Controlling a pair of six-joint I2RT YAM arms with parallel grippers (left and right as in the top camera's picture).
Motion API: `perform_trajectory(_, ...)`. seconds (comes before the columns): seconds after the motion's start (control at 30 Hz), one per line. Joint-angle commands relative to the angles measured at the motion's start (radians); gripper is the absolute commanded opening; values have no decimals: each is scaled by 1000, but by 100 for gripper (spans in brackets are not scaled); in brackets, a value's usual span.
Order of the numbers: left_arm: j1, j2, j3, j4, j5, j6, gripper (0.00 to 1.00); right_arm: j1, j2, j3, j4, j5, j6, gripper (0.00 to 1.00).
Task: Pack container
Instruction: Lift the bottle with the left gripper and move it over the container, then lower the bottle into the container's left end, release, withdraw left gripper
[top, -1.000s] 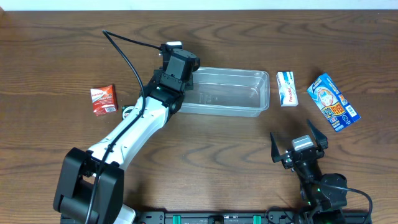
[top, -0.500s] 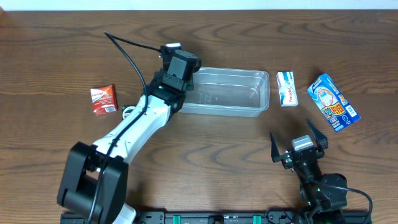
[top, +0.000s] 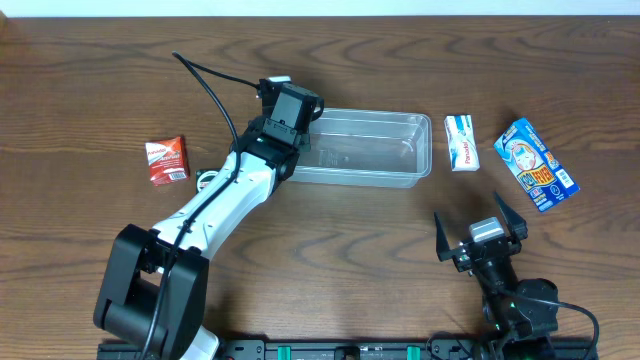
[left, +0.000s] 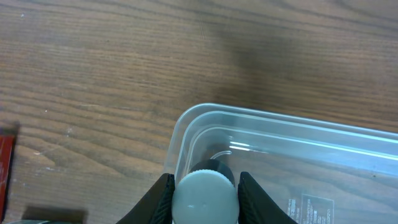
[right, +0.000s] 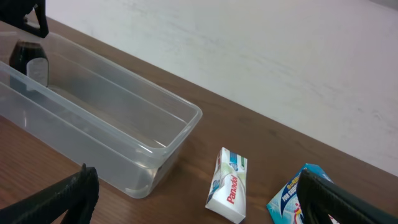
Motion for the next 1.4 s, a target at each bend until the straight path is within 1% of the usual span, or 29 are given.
perform_trajectory(0.0,-2,-3,11,-5,-31,-9,30,-14,-2,-2,-3,-2,-7,99)
perform_trajectory(0.17,-2,-4,11,-18,-31,-9,30,-14,-2,-2,-3,-2,-7,99)
perform_trajectory(0.2,-2,-4,11,-21,-31,-9,42,-14,-2,-2,-3,-2,-7,99)
perform_trajectory(0.27,-2,-4,11,-22,-31,-9,57,-14,-2,-2,-3,-1,-7,99)
perform_trajectory(0.53,-2,-7,11,-20,-31,-9,57,-14,-1,-2,-3,-2,-7,99)
perform_trajectory(0.67,-2,-35,11,-19,-31,-8,57,-14,-1,-2,-3,-1,-7,99)
perform_trajectory(0.8,9,-79,11,-21,-32,29,58,-14,-1,-2,-3,-2,-7,99)
perform_trajectory(0.83,17,-89,11,-25,-32,45,64,-14,-1,-2,-3,-2,-7,99)
perform_trajectory(0.93,64,-128,11,-49,-31,55,66,-14,-1,-2,-3,-2,-7,99)
perform_trajectory(1.03,130,-169,11,-86,-31,55,76,-14,-1,-2,-3,-2,-7,99)
perform_trajectory(1.13,209,-201,11,-115,-31,55,91,-14,-1,-2,-3,-2,-7,99)
perform_trajectory(1.2,264,-209,11,-128,-31,55,98,-14,-1,-2,-3,-1,-7,99)
perform_trajectory(1.37,373,-208,11,-163,-31,55,98,-14,-1,-2,-3,-2,-7,99)
